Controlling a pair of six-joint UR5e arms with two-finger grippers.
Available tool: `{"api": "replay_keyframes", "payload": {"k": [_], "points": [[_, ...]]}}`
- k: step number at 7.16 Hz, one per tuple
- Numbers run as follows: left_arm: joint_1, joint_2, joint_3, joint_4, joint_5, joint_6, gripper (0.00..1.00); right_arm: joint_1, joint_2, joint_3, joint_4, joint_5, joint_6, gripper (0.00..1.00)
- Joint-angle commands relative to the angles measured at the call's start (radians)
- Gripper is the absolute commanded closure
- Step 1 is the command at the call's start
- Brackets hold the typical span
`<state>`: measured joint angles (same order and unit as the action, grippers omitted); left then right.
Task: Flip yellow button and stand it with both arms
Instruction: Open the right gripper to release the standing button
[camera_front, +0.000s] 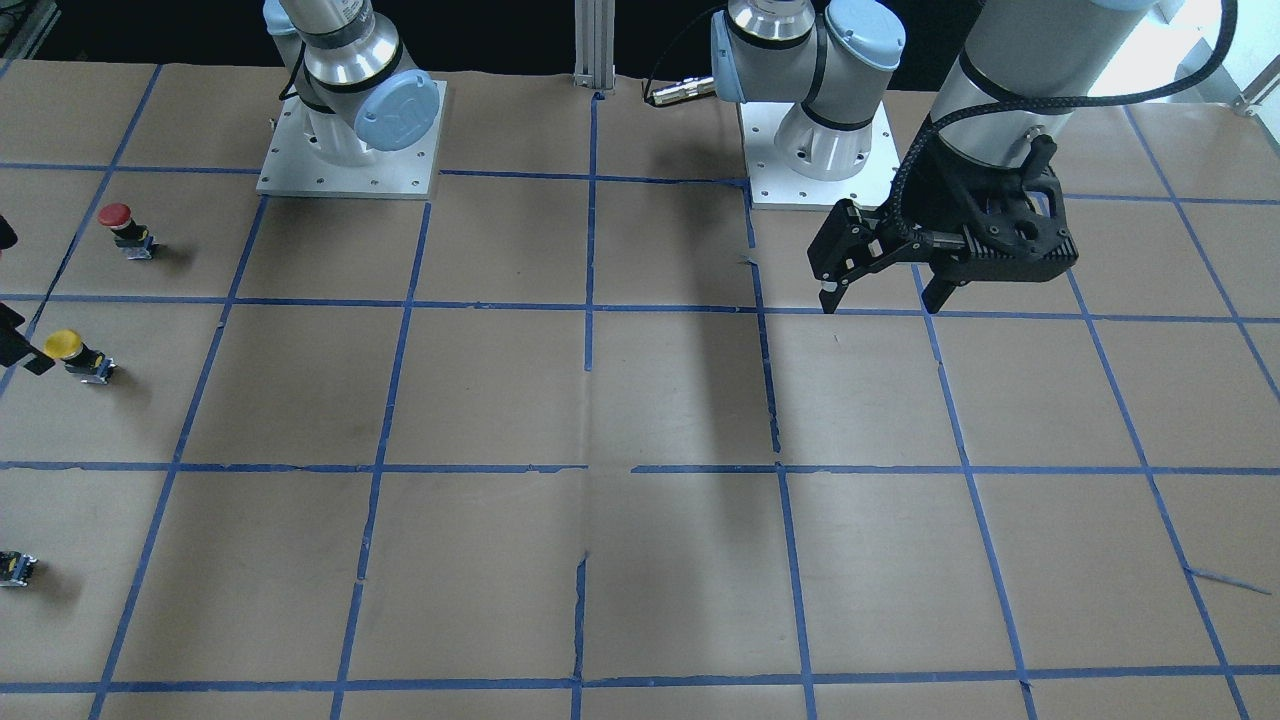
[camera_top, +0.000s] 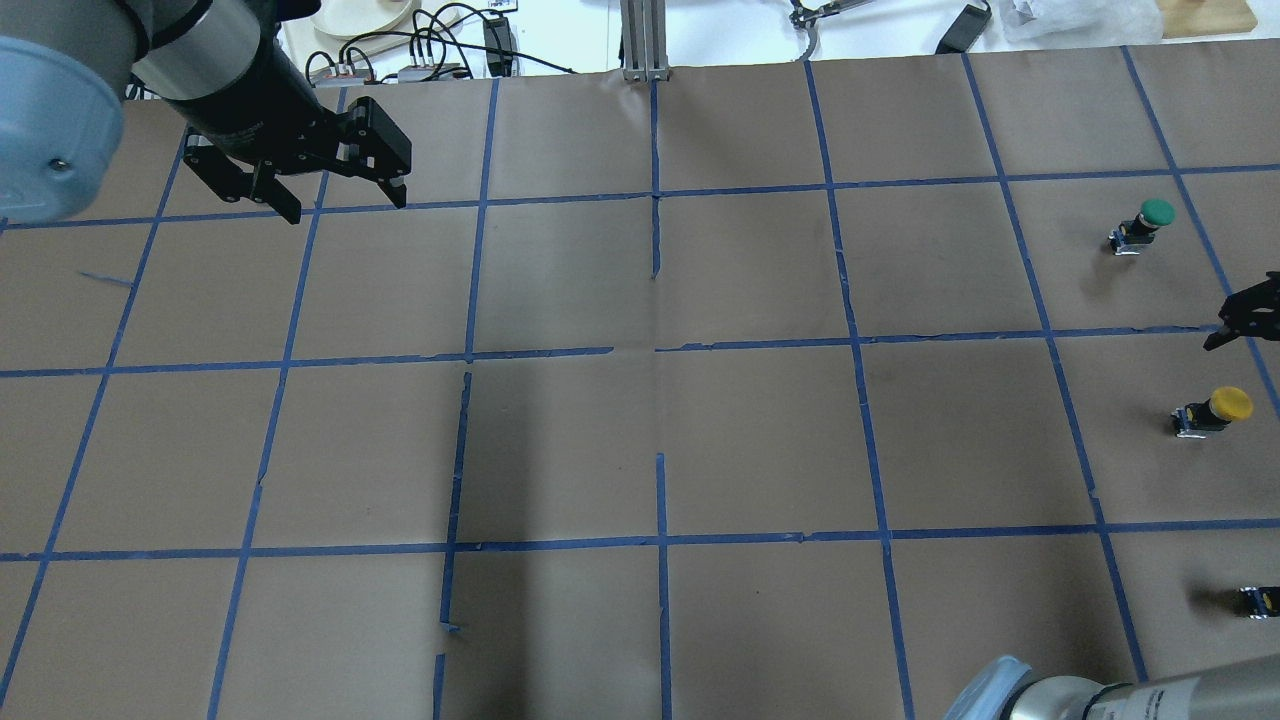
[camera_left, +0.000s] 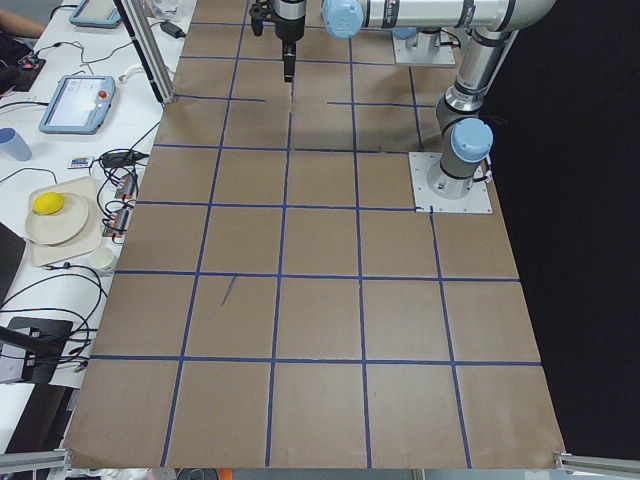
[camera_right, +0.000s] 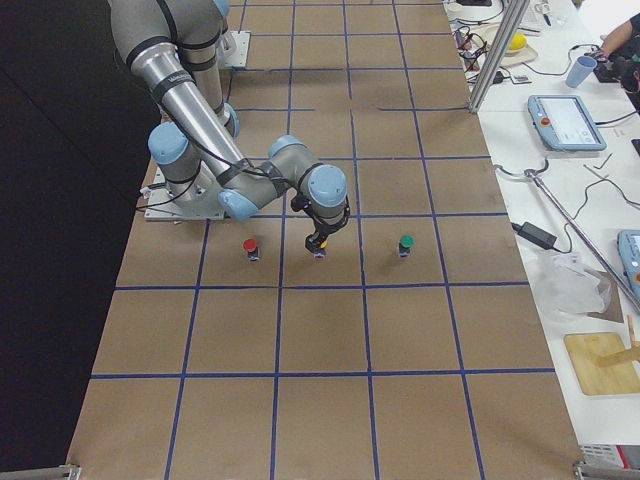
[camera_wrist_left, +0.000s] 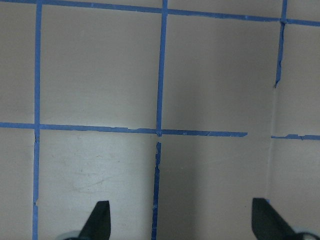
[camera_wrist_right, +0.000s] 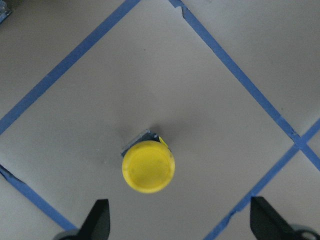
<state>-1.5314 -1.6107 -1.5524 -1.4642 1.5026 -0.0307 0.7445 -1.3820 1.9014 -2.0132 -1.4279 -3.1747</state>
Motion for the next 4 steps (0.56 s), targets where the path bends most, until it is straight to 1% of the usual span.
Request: {"api": "replay_keyframes", "payload": {"k": [1,2,3,4], "points": [[-0.001,-0.002,0.000,0.001,0.001,0.000,0.00,0.024,-0.008,-0.193,0.173,0.010,0.193,0.00],[-0.001,-0.002,0.000,0.001,-0.001,0.000,0.00,0.057,-0.015,-0.276,0.245,0.010,0.311,0.00],[-0.001,0.000,0.000,-0.001,-0.001,0.000,0.00,0.087,-0.047,-0.338,0.317,0.009,0.435,0.00],[-0.001,0.000,0.000,-0.001,-0.001,0.000,0.00,0.146,-0.080,-0.364,0.353,0.001,0.611,0.00]]}}
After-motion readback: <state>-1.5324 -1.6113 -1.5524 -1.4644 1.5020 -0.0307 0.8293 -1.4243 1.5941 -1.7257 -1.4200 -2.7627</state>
